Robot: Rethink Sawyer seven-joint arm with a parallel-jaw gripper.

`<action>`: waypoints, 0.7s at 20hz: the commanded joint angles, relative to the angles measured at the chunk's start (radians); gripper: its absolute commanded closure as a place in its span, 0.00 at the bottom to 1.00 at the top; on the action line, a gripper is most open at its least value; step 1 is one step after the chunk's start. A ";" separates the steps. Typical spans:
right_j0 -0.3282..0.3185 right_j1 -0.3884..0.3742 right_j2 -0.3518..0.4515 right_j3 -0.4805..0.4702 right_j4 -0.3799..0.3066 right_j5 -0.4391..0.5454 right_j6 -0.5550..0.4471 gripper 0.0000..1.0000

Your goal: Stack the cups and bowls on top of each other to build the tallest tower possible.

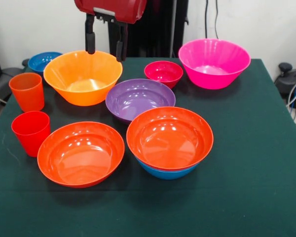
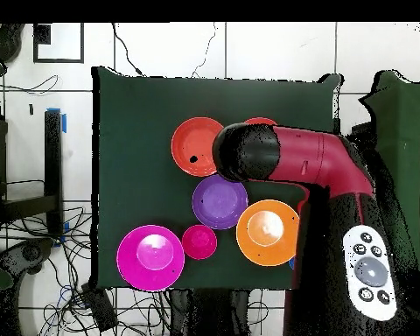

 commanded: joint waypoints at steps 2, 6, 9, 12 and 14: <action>-0.039 -0.002 0.045 0.141 0.018 0.004 -0.047 0.00; -0.068 -0.020 0.043 0.188 0.034 -0.017 -0.044 0.00; -0.091 -0.052 0.038 0.247 0.054 -0.045 -0.024 0.00; -0.102 -0.060 0.040 0.280 0.062 -0.080 -0.003 0.00; -0.112 -0.059 0.044 0.300 0.066 -0.104 0.007 0.00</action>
